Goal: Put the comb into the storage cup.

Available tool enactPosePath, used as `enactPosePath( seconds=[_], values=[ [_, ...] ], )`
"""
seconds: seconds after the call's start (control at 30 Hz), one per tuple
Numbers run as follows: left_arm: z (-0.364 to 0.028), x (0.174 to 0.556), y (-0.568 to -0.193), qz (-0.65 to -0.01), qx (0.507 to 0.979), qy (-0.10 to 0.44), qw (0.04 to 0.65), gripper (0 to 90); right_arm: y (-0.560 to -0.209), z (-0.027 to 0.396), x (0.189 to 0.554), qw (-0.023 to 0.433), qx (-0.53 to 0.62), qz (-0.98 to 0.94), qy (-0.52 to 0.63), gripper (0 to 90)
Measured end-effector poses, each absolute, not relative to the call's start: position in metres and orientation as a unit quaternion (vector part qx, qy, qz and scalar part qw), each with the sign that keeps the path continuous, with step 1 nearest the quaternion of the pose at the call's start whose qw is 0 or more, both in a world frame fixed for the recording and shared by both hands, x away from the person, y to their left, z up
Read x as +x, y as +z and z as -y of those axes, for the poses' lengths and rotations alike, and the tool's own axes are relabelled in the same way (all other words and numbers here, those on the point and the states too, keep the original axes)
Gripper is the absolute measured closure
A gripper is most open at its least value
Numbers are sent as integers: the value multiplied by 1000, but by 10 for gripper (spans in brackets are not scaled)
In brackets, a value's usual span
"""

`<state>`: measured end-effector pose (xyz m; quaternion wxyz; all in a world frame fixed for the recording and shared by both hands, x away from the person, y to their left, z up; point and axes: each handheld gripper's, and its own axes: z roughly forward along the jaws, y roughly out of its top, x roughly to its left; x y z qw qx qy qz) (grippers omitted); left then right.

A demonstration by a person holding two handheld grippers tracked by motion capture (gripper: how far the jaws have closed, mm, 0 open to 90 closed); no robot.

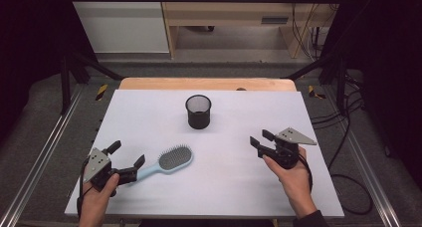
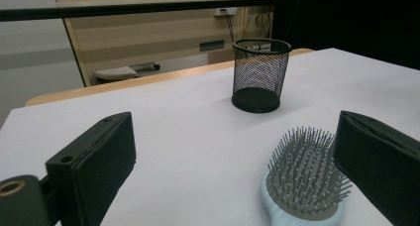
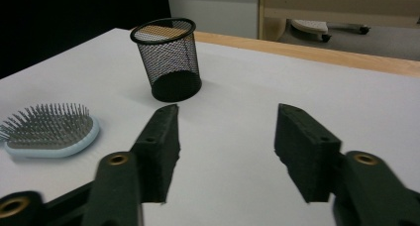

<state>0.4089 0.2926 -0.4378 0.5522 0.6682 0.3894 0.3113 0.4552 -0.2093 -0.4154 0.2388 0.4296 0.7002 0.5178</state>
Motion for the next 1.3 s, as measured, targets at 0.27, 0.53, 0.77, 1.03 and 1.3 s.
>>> enactPosePath(
  seconds=[0.27, 0.53, 0.77, 1.03, 1.3],
  values=[
    [-295, 410, -439, -397, 672, 276, 561, 33, -430, 219, 443, 254, 415, -700, 522, 62],
    [-291, 408, -429, -374, 701, 267, 545, 27, -445, 218, 444, 240, 398, -713, 524, 67],
    [-286, 413, -425, -374, 716, 246, 536, 34, -445, 228, 439, 235, 400, -705, 536, 63],
    [-276, 423, -417, -348, 770, 238, 479, 41, -441, 231, 432, 244, 398, -696, 546, 64],
    [-258, 434, -418, -299, 838, 205, 408, 50, -442, 231, 430, 250, 401, -690, 548, 45]
  ],
)
